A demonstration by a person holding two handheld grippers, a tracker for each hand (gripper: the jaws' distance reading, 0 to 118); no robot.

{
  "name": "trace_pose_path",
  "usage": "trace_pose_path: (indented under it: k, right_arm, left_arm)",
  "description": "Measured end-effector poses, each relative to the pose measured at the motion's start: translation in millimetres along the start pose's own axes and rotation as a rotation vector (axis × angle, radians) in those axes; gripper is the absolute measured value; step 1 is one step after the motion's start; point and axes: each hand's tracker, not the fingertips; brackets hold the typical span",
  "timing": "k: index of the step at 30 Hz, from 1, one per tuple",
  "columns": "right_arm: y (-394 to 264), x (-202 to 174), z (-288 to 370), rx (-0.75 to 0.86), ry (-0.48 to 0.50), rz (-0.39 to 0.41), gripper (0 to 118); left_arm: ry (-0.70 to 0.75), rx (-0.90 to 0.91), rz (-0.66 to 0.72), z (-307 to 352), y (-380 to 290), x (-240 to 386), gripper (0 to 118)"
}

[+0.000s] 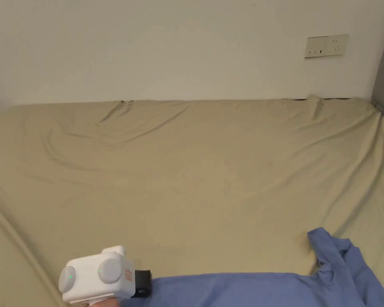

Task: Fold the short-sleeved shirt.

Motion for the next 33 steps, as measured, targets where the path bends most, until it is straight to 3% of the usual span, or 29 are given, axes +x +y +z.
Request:
trace_pose_path:
  k: [2,4,6,7,8,10,11,12,15,21,25,28,30,31,32,33]
  right_arm:
    - [-2.4,4.5,-6.0,-0.014,-0.020,-0.007,9]
    - [-3.6,7.0,-12.3,-0.021,-0.026,-0.009,9]
    - [-3.9,10.9,-23.1,-0.036,-0.022,-0.010,9]
    - [-1.9,11.6,-30.5,-0.043,-0.025,-0.009,10]
    - [1.9,11.5,-38.4,-0.049,-0.031,-0.009,20]
    - [15.9,11.0,-57.4,-0.067,-0.024,0.000,84]
    - [22.9,12.3,-70.2,-0.075,-0.017,0.001,110]
    - [27.6,14.1,-83.5,-0.081,-0.018,0.000,118]
    - [42.8,23.4,-137.5,-0.121,-0.013,0.027,118]
    - [40.5,19.8,-259.2,-0.343,-0.122,0.206,118]
    - [17.8,7.4,-312.1,-0.461,-0.182,0.332,106]
    - [2.5,-4.5,-329.3,-0.510,-0.155,0.371,94]
    - [3.4,-10.1,-323.9,-0.462,-0.194,0.331,87]
    - [6.6,-12.9,-321.1,-0.476,-0.180,0.323,70]
    - [6.5,-15.5,-317.1,-0.471,-0.140,0.311,43]
    - [3.2,-21.7,-311.8,-0.434,-0.153,0.349,4]
  left_arm:
    - [0.051,0.085,-0.051,10.9,-5.0,9.7,93]
    - [0.019,0.082,-0.065,13.4,-5.9,11.3,64]
    - [0.042,0.130,-0.082,22.7,-11.7,17.3,17]
    - [0.079,0.147,-0.103,25.6,-12.8,19.2,12]
    - [0.065,0.149,-0.111,29.6,-14.6,19.4,11]
    - [0.040,0.175,-0.102,51.7,-20.5,23.2,9]
    - [0.029,0.183,-0.104,59.1,-22.7,21.4,7]
    - [0.016,0.201,-0.104,65.3,-25.2,19.7,7]
    - [-0.003,0.224,-0.104,71.8,-26.8,8.2,6]
    - [-0.006,0.259,-0.121,96.5,-33.8,7.3,5]
    - [-0.023,0.249,-0.088,101.0,-35.6,2.1,5]
    - [-0.025,0.238,-0.090,100.3,-37.5,0.5,5]
    - [-0.022,0.234,-0.093,99.9,-37.4,0.6,5]
    - [-0.022,0.231,-0.092,100.1,-38.8,0.3,5]
    - [-0.024,0.229,-0.089,100.8,-40.7,-0.1,5]
    - [-0.027,0.230,-0.085,97.3,-39.4,-6.2,5]
